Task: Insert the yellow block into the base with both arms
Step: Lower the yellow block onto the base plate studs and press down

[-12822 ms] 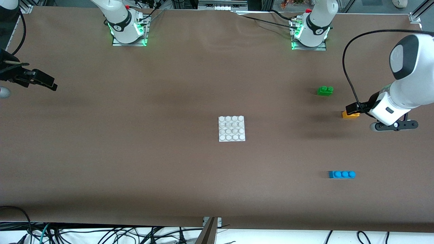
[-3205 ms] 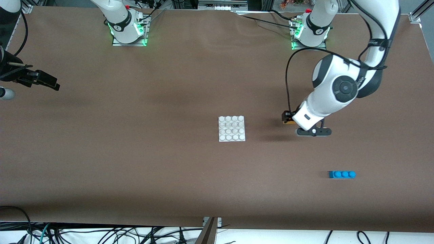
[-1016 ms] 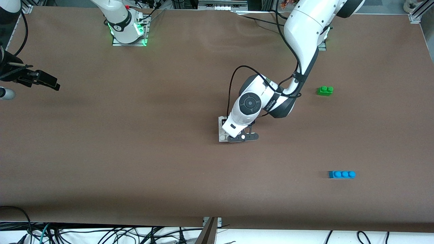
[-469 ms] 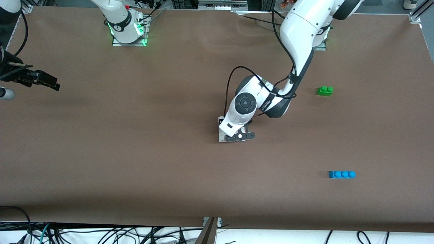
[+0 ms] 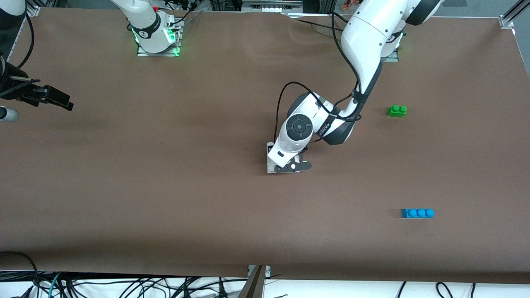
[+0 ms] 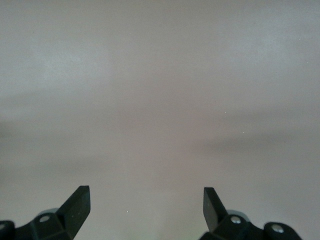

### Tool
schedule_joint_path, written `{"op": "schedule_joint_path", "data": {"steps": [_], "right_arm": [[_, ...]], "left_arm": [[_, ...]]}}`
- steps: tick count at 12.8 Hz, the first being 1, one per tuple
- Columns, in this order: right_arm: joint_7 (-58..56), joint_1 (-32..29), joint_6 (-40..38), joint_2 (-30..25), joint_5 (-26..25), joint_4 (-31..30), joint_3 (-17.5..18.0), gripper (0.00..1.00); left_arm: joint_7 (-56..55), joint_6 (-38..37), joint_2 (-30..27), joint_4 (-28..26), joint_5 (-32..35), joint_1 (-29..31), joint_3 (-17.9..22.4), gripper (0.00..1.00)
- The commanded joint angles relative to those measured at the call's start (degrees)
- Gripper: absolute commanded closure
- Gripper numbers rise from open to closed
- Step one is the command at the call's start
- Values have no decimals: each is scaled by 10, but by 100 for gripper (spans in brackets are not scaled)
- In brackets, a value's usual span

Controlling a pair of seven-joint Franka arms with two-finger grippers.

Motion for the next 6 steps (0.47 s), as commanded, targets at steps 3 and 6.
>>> {"op": "schedule_joint_path", "data": {"steps": [3,6], "right_arm": [[4,1,-6,-1,0,1,-1,0],[4,2,-6,-1,0,1,-1,0]], "left_arm": [[1,12,21,17,-12,-9,8,100],[2,20,26,16,-12,-9,8,100]]}}
